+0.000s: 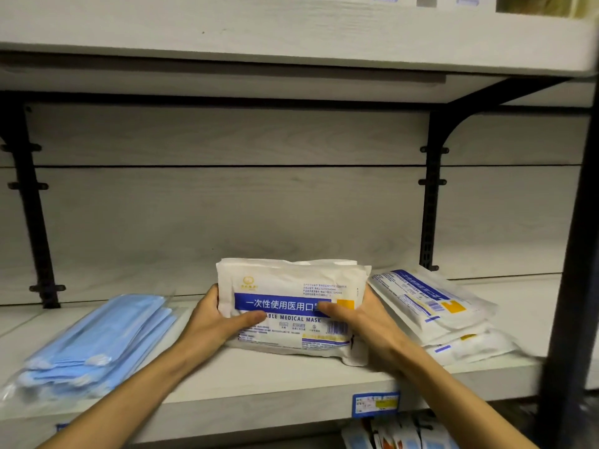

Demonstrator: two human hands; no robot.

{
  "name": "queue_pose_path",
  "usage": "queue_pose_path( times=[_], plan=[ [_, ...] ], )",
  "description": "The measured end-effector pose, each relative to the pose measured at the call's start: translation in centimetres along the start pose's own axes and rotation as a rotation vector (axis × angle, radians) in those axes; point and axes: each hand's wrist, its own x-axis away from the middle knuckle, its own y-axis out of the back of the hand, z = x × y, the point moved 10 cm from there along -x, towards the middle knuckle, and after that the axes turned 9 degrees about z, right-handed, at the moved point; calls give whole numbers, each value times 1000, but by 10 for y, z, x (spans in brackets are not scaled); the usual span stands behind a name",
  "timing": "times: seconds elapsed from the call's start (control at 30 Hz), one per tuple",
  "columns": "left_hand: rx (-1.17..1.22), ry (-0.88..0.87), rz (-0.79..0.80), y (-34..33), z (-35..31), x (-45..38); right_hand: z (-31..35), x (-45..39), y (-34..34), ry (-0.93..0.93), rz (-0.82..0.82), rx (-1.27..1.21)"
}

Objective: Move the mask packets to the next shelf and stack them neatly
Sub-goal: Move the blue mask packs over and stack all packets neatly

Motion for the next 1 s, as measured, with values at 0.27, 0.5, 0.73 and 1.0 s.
queue_pose_path(
  times=[0.27,0.5,0.73,1.0],
  plan=[
    [35,161,42,-10,2,-28,-2,16,19,-25,-218,18],
    [-518,-76,-13,-68,-33,-18,-25,30,44,-152,-483,211],
    [-423,39,259,-90,-3,-49,-8,55,32,-234,-335,214],
    [-12,44,517,-104,-10,-43,50,69,54,-331,-365,966]
  ],
)
